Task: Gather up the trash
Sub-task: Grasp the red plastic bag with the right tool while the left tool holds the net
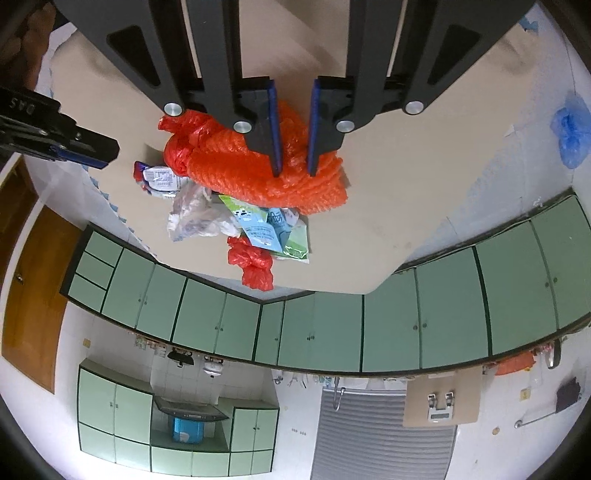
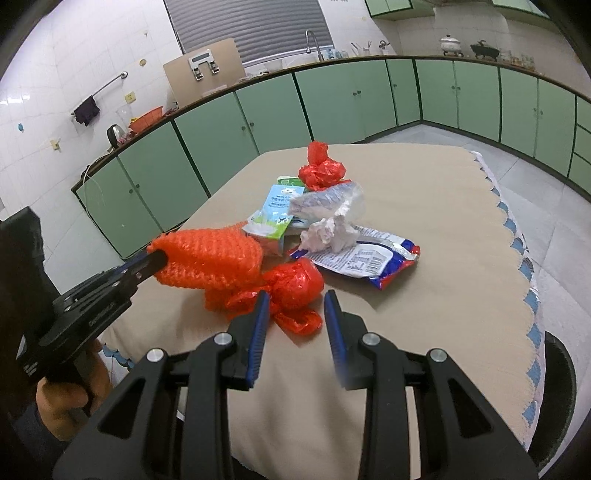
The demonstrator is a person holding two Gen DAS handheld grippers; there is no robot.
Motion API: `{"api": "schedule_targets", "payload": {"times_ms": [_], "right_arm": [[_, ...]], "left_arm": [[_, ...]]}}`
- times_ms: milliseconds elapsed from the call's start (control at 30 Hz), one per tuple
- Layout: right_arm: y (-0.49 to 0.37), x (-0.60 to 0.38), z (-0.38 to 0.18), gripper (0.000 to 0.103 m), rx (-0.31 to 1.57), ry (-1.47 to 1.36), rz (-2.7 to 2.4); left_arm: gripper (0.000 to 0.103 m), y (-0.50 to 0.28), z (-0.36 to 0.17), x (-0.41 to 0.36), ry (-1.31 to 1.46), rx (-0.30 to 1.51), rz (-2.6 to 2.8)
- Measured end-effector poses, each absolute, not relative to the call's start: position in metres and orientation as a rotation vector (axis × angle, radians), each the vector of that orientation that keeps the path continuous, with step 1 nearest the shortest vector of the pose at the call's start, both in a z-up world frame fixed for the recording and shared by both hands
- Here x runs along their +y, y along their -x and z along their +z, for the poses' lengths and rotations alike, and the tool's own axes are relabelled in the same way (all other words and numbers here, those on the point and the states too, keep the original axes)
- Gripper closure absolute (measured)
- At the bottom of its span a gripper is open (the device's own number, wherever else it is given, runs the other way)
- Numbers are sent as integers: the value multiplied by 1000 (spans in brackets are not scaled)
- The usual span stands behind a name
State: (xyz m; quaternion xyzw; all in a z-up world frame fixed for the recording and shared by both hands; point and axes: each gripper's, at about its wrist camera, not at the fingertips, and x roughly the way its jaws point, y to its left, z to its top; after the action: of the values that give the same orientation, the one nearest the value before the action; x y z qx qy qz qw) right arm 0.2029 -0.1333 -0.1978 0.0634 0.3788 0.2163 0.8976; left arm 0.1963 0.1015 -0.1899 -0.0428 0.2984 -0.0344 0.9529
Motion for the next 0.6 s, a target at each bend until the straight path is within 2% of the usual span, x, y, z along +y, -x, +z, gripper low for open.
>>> {"api": "schedule_targets", "payload": {"times_ms": [600], "right_arm": [[-216, -126, -207, 72, 793, -125, 440]], "left_arm": [[90, -188, -190, 106, 100, 614, -55]]}}
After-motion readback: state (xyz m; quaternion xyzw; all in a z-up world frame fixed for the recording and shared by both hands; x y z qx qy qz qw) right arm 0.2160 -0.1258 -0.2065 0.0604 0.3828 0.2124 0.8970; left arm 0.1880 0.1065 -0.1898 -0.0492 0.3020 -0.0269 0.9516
